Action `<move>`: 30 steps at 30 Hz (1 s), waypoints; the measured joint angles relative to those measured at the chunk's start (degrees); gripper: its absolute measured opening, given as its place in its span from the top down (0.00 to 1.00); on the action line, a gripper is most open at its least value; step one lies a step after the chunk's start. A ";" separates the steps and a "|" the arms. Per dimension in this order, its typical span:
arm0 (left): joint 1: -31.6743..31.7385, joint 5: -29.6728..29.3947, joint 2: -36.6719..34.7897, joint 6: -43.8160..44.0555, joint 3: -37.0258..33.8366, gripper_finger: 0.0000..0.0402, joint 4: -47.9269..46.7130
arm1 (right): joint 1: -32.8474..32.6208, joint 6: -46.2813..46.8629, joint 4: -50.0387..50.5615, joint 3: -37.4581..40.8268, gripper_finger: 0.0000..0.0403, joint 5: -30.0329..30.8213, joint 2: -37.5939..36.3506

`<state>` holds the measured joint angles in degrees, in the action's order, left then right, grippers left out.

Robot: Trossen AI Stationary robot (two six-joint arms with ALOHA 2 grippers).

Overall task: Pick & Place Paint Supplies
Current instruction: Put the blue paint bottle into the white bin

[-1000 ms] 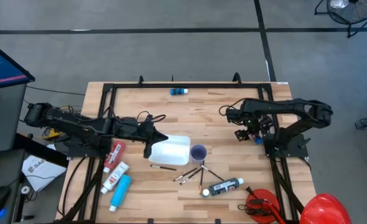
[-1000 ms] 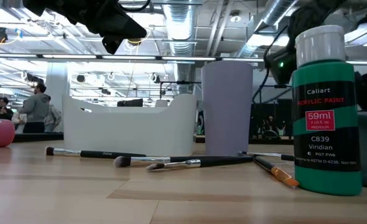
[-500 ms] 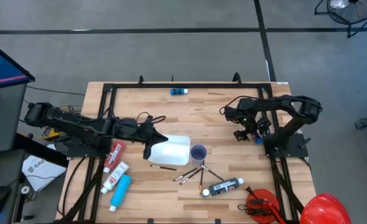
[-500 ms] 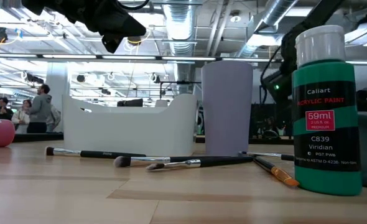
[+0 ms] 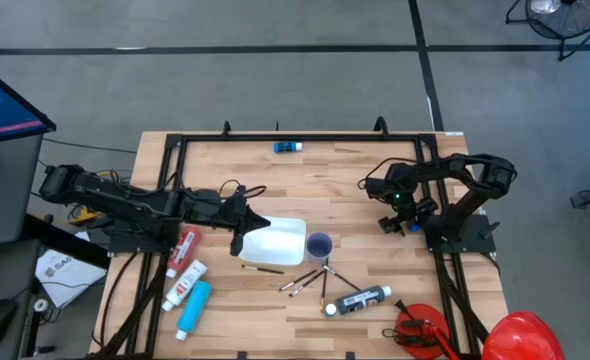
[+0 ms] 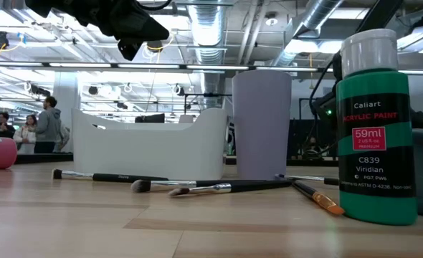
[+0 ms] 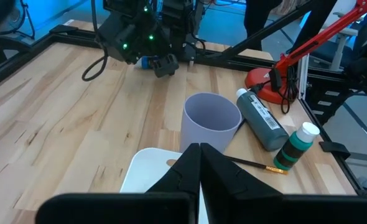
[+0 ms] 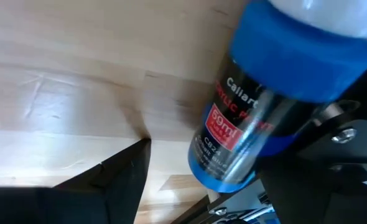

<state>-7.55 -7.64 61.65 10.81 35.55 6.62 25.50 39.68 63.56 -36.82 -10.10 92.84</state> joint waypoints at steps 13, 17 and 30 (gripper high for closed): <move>0.02 0.00 0.00 0.00 0.00 1.00 0.39 | -0.03 -0.61 -0.95 -0.02 0.39 1.64 0.00; 0.02 0.00 0.00 0.00 0.00 1.00 0.39 | -0.03 0.22 -1.24 -0.02 0.45 1.74 0.04; 0.02 0.00 0.00 -0.03 0.00 1.00 0.43 | -0.30 1.09 -1.56 -0.02 0.68 2.11 0.06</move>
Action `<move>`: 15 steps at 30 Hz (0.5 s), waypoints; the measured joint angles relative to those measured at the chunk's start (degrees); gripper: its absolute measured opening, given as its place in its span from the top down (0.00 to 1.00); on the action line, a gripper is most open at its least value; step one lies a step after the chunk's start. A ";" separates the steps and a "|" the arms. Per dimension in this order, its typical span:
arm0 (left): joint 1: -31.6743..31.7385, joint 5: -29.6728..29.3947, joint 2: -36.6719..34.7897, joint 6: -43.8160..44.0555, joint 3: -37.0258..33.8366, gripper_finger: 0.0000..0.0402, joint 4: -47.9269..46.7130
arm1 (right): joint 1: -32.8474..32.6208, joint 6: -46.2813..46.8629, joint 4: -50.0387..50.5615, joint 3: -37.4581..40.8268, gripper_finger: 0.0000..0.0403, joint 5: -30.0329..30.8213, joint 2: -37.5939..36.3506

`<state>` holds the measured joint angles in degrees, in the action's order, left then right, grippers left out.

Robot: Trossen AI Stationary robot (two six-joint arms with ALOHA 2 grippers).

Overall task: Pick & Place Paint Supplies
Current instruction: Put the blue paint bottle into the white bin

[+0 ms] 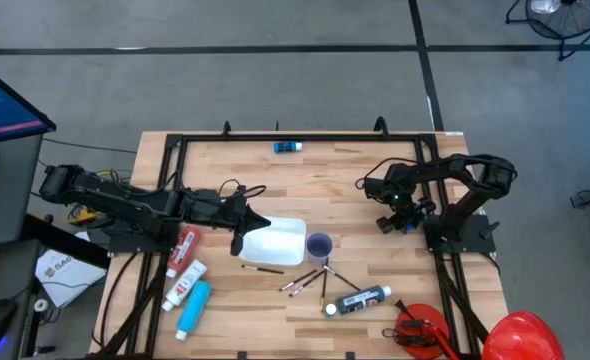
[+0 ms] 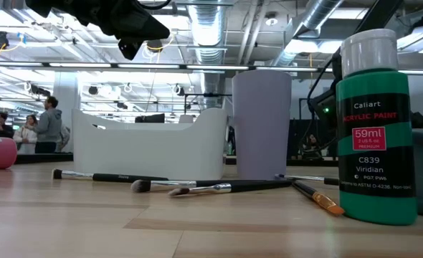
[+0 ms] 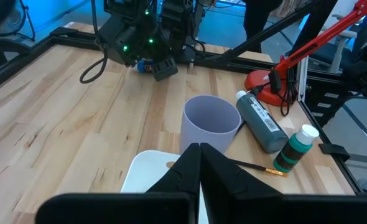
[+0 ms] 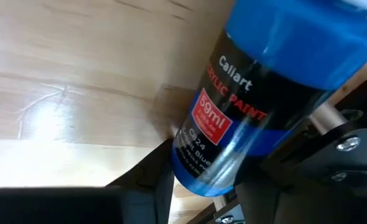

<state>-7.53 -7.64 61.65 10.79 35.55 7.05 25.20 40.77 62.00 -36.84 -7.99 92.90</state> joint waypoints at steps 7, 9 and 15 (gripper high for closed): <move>0.00 0.00 0.00 0.00 0.00 1.00 0.07 | -1.83 -0.42 0.19 0.02 0.54 0.80 0.00; 0.00 0.00 0.00 0.00 0.00 1.00 0.09 | -1.92 -0.42 0.46 0.04 0.48 1.04 0.00; 0.00 0.00 0.00 0.00 0.00 1.00 0.22 | -1.75 -0.35 1.16 0.04 0.35 2.13 0.00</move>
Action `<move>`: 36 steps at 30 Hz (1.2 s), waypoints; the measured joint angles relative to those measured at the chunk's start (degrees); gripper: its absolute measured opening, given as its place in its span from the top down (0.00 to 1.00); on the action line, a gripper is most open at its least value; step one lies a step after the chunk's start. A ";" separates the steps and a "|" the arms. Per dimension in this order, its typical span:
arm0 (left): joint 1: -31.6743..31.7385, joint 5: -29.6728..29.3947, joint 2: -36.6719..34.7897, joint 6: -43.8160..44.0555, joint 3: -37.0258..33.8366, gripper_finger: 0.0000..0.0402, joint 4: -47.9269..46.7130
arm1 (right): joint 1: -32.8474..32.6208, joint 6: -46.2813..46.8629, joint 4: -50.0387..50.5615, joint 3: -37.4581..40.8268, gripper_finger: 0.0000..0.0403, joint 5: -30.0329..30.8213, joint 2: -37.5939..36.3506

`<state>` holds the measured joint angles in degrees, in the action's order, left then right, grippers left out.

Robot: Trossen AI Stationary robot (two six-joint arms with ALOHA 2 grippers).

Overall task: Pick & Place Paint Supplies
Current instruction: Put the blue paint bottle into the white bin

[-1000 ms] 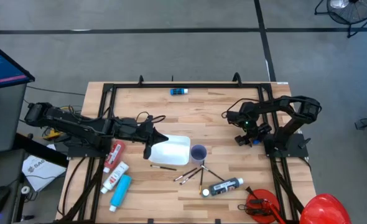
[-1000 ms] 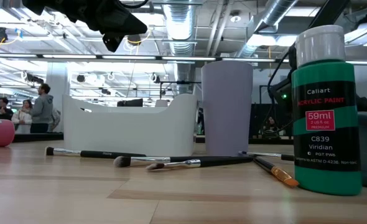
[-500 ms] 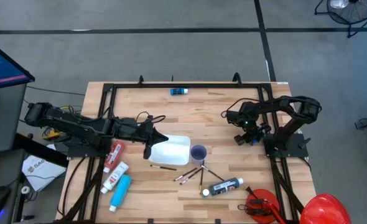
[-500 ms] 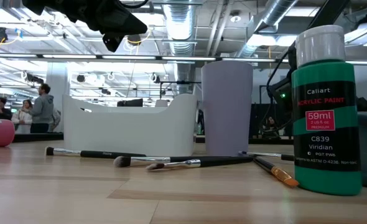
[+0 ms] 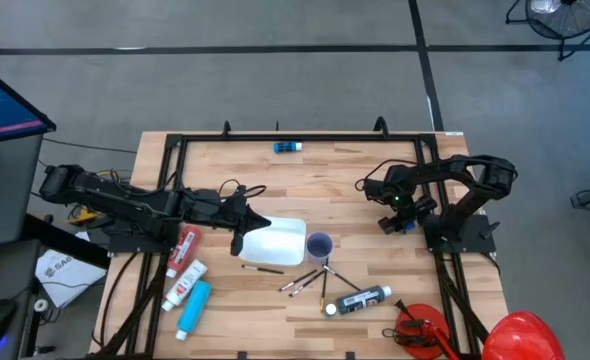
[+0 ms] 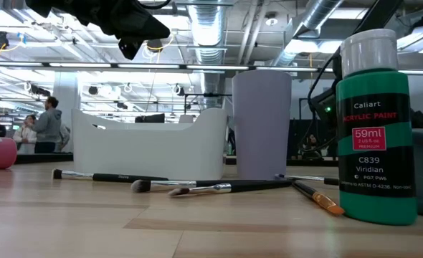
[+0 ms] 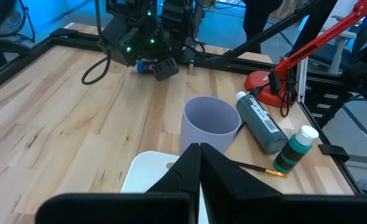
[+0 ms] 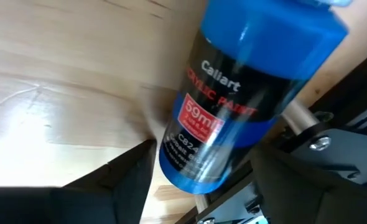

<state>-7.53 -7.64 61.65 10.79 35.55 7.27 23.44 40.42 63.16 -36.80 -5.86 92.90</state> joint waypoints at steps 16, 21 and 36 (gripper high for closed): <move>0.00 -0.02 0.00 0.00 0.00 1.00 0.11 | -0.19 1.47 -0.13 -0.33 0.34 0.34 0.00; 0.00 0.00 0.00 0.00 0.00 1.00 0.12 | -1.83 1.54 0.02 -2.70 0.34 1.33 0.26; 0.00 -0.02 0.01 0.00 0.00 1.00 0.13 | -1.27 1.67 -3.53 -5.70 0.34 2.55 0.04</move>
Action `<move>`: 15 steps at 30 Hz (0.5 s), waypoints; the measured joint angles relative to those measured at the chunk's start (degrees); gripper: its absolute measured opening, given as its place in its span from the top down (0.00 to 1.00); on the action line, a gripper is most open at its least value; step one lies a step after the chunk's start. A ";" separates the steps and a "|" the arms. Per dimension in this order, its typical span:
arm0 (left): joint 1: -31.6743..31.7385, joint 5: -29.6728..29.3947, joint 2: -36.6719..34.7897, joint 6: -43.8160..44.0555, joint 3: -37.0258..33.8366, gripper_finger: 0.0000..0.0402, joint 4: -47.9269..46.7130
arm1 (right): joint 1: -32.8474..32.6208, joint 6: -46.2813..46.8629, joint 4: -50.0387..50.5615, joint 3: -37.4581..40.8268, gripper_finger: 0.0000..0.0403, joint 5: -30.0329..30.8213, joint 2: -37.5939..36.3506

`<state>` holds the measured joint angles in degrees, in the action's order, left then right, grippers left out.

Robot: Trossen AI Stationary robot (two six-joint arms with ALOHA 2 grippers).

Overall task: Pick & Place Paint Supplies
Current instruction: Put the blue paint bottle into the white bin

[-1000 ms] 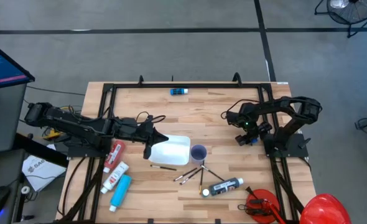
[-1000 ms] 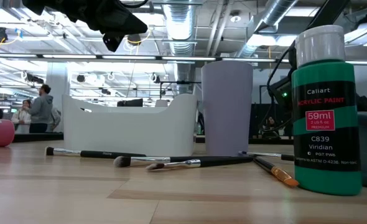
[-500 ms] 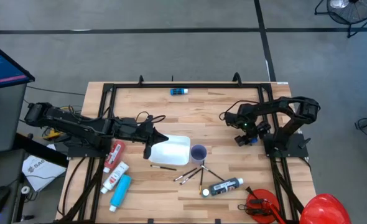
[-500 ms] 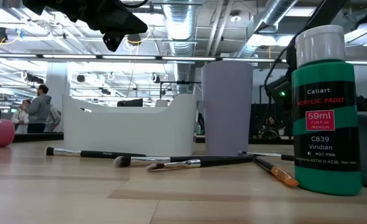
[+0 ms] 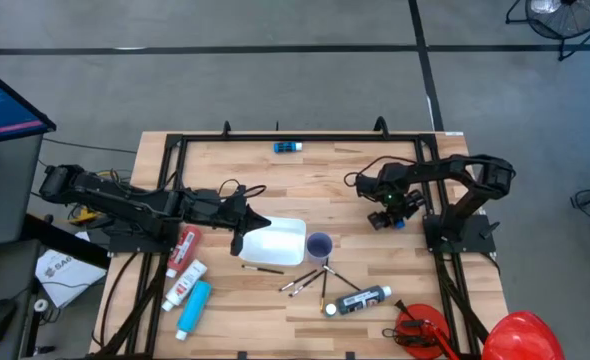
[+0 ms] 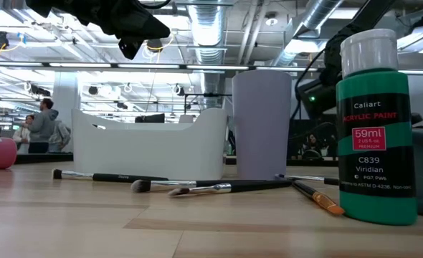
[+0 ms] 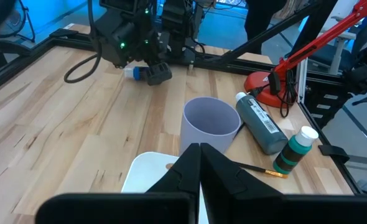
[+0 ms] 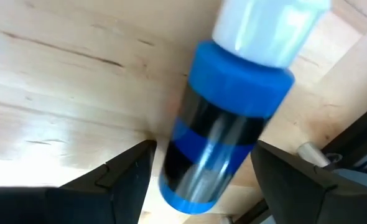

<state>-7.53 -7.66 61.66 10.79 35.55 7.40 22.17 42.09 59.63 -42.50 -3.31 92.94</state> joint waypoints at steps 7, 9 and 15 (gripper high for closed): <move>0.00 0.00 0.01 0.00 0.00 1.00 0.02 | 0.49 -0.25 -1.17 -0.15 0.34 0.16 -0.08; 0.00 0.00 0.01 0.00 0.00 1.00 0.07 | 0.49 -0.21 -1.17 -0.15 0.34 0.20 -0.08; 0.00 0.00 0.01 0.00 0.00 1.00 0.09 | 0.42 -0.01 -1.19 -0.15 0.35 0.26 -0.06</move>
<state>-7.53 -7.66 61.67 10.79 35.55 7.49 22.59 42.08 58.44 -42.65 -3.05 92.88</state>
